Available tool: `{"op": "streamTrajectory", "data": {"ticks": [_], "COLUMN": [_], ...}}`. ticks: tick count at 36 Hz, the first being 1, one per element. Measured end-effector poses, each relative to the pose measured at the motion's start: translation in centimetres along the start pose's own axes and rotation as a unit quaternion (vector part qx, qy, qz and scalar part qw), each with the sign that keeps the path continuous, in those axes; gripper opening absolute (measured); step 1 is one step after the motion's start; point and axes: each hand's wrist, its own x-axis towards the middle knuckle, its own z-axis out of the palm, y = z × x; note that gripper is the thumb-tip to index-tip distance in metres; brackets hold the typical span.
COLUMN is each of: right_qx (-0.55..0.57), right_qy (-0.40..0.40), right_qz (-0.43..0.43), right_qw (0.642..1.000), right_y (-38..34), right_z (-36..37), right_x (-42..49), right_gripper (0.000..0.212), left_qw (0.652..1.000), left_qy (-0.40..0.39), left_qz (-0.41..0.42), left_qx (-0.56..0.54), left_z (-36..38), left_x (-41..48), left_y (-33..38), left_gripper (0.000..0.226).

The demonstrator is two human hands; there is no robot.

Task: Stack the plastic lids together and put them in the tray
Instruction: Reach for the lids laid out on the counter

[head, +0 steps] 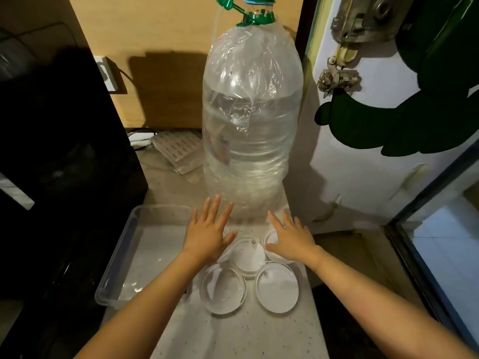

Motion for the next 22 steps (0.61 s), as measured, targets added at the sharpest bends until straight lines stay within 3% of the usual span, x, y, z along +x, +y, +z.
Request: {"op": "streamTrajectory", "data": {"ticks": [6, 22], "right_qx": [0.032, 0.015], "right_qy": [-0.038, -0.040], "right_qz": [0.057, 0.037], "right_qw": [0.997, 0.998], "right_y": [0.8, 0.5], "right_z": [0.6, 1.3], "right_x": [0.5, 1.0], "right_gripper": [0.091, 0.096], "left_qw": [1.000, 1.000], "left_qy": [0.005, 0.024], "left_qz": [0.009, 0.006], "left_qx": [0.006, 0.014], "left_z": [0.3, 1.3], "left_x": [0.2, 0.8], "left_y": [0.0, -0.4], "left_gripper": [0.068, 0.072]}}
